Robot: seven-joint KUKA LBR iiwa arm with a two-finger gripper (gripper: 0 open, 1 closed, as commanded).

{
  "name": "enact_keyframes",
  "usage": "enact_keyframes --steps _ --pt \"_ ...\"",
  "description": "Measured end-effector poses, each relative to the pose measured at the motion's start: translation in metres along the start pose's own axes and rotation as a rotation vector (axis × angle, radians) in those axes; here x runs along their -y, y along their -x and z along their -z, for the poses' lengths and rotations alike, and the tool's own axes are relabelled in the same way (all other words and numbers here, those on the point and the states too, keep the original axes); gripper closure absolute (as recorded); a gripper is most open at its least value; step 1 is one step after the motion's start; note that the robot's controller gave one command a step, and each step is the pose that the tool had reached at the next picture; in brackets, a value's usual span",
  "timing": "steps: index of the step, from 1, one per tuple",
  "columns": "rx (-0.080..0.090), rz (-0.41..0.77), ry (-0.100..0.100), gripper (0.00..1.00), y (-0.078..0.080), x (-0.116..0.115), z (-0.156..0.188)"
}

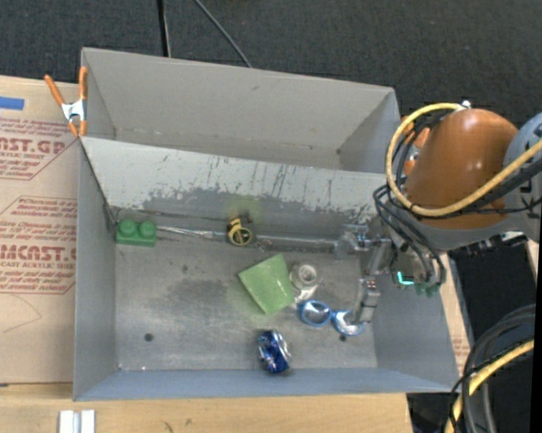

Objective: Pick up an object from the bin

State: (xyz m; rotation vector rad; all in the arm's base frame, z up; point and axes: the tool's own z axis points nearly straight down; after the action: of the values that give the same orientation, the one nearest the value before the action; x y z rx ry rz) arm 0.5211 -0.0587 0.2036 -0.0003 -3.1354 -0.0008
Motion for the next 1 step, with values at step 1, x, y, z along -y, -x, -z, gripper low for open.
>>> enact_keyframes --steps 1 --pt "0.001 0.005 0.0 0.0 0.0074 -0.0289 -0.1245"
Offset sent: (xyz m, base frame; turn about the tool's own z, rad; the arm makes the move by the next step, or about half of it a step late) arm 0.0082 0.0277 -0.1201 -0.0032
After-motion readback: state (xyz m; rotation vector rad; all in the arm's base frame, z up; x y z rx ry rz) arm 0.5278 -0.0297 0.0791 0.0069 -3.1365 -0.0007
